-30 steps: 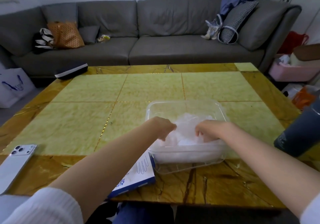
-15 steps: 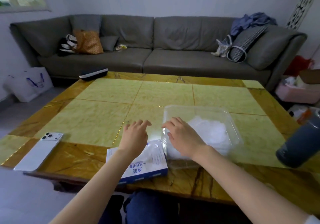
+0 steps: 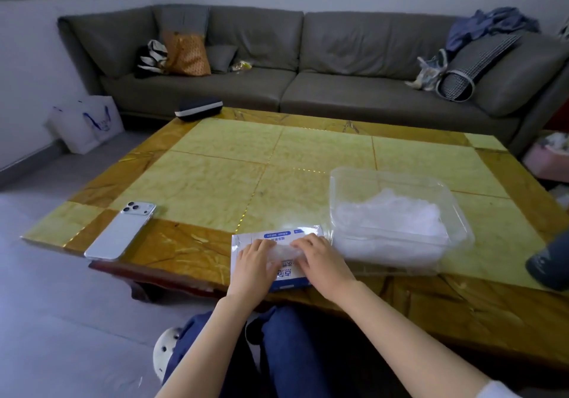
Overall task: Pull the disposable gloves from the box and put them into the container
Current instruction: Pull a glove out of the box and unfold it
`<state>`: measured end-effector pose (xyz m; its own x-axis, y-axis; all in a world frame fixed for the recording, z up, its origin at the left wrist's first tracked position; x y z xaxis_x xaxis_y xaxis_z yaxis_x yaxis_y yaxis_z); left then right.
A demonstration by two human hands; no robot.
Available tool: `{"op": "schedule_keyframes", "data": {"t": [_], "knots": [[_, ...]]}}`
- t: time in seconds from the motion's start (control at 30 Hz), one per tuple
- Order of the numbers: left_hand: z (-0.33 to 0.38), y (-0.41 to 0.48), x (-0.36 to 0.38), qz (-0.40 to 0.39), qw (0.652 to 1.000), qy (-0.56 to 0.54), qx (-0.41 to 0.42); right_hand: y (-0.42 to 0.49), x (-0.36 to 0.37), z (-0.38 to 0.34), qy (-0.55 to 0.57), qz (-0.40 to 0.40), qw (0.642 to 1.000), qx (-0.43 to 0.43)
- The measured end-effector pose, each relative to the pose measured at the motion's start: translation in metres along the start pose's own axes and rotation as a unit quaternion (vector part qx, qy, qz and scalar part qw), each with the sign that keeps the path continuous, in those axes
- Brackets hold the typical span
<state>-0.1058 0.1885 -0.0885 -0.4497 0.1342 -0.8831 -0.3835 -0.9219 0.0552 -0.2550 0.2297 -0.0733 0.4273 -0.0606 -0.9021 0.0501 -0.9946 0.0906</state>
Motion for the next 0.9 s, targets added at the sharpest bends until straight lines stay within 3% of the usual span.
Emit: {"op": "schedule_keyframes", "data": {"t": [0.27,0.53,0.63,0.73,0.9], "knots": [[-0.001,0.002,0.002,0.006,0.999,-0.040,-0.013,0.003,0.008,-0.006,0.086,0.077,0.992,0.054],[-0.005,0.001,0.000,0.022,0.997,-0.073,-0.013,0.004,-0.008,-0.013,0.066,0.192,0.977,0.059],[-0.005,0.002,0.001,0.020,0.998,-0.057,-0.009,0.004,-0.022,-0.018,0.160,0.239,0.956,0.056],[-0.006,0.002,0.003,0.019,0.999,-0.044,-0.009,0.016,-0.048,-0.026,0.149,0.205,0.967,-0.014],[-0.005,0.002,0.003,0.019,0.998,-0.051,-0.009,0.017,-0.041,-0.025,0.009,0.018,1.000,-0.022]]}}
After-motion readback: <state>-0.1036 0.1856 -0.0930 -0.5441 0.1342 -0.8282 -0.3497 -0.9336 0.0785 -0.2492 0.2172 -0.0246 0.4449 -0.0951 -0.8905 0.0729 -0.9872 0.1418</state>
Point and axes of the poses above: each hand's wrist, its own y-axis towards the middle knuckle, its own x-axis out of the palm, z = x × y, the point moved 1 cm from there along y, towards the middle knuckle, and after that the axes turned 3 degrees about y, right-handed, at the moved point
